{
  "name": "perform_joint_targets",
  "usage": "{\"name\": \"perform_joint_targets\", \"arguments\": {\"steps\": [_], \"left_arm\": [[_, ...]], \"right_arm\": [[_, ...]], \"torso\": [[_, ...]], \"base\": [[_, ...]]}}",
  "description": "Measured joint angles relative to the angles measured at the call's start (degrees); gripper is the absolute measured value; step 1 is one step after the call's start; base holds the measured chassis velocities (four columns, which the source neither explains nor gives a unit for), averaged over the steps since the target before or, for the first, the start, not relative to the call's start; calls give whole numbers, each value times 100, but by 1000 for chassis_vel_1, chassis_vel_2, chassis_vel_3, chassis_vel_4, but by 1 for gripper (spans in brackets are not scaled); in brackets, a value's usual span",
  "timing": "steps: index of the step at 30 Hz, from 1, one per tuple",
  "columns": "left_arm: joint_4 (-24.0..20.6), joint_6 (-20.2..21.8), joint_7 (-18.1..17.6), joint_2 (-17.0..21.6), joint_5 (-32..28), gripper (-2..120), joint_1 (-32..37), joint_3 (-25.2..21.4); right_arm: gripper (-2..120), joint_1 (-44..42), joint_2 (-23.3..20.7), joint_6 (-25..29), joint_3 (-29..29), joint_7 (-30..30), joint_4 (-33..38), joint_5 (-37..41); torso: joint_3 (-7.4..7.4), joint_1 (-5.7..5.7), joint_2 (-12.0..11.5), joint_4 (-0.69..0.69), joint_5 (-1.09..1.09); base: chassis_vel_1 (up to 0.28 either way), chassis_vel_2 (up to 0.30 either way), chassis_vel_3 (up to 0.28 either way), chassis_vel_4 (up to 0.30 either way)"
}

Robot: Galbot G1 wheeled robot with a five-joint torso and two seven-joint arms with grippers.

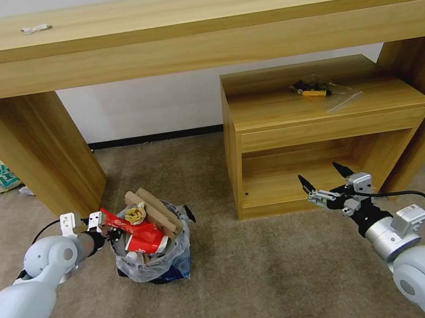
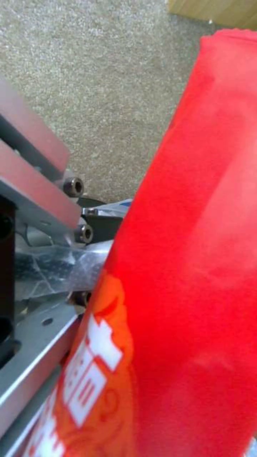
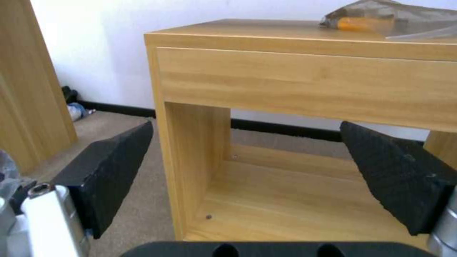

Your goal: Pick up the trash bin and place the garbage on the floor into it.

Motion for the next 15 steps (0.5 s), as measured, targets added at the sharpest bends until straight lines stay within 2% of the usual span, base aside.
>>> {"name": "perform_joint_targets", "arguments": {"steps": [15], "left_arm": [[128, 1, 64, -34, 61, 0, -52, -5]], "right_arm": [[100, 106, 18, -19, -175, 102, -21, 0]], "torso": [[0, 0, 0, 0, 0]], "base": [[0, 0, 0, 0]]}}
